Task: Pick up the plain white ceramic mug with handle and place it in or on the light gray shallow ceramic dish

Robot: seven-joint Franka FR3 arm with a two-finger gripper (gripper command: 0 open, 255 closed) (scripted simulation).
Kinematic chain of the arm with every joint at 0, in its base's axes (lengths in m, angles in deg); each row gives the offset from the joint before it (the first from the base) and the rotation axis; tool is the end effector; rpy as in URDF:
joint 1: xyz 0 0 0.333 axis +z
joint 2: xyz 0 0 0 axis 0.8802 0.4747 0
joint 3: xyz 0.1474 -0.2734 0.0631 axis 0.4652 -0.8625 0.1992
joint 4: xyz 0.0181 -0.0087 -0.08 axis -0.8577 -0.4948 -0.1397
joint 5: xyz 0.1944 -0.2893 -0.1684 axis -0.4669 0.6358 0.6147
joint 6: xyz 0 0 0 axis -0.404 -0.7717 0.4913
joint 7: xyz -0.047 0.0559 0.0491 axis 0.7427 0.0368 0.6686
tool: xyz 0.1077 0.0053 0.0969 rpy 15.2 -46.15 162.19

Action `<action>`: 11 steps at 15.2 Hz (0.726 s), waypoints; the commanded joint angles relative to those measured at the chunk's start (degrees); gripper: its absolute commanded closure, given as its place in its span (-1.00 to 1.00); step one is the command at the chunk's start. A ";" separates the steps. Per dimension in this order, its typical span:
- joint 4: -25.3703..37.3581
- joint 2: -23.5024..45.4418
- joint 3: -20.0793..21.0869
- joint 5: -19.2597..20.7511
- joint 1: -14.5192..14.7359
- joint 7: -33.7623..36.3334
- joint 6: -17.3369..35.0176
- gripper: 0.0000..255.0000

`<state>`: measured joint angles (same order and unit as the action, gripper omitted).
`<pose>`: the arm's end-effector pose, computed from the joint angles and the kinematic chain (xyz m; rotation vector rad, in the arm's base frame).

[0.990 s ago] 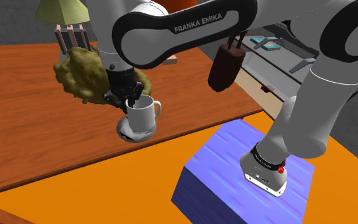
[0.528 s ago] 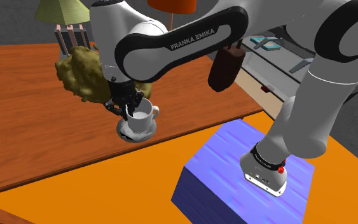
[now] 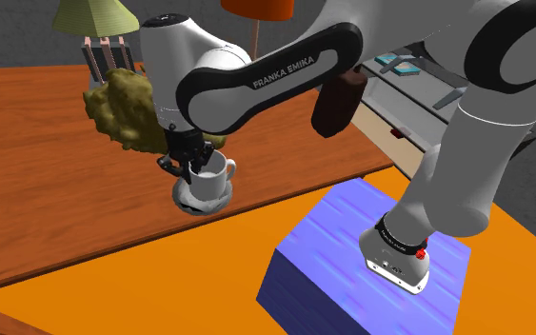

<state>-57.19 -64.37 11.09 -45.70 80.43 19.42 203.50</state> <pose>0.4829 0.3631 0.3528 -3.1309 0.2065 0.0765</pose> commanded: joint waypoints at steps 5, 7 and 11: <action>-0.21 0.58 -0.01 0.05 0.06 0.09 -0.21 -1.00; -0.22 0.48 -0.05 0.01 -0.03 -0.07 -0.29 -1.00; 0.99 -0.04 0.03 -0.21 -0.05 -0.15 -2.00 -1.00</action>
<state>-56.88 -64.18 11.08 -45.81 80.38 19.30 202.42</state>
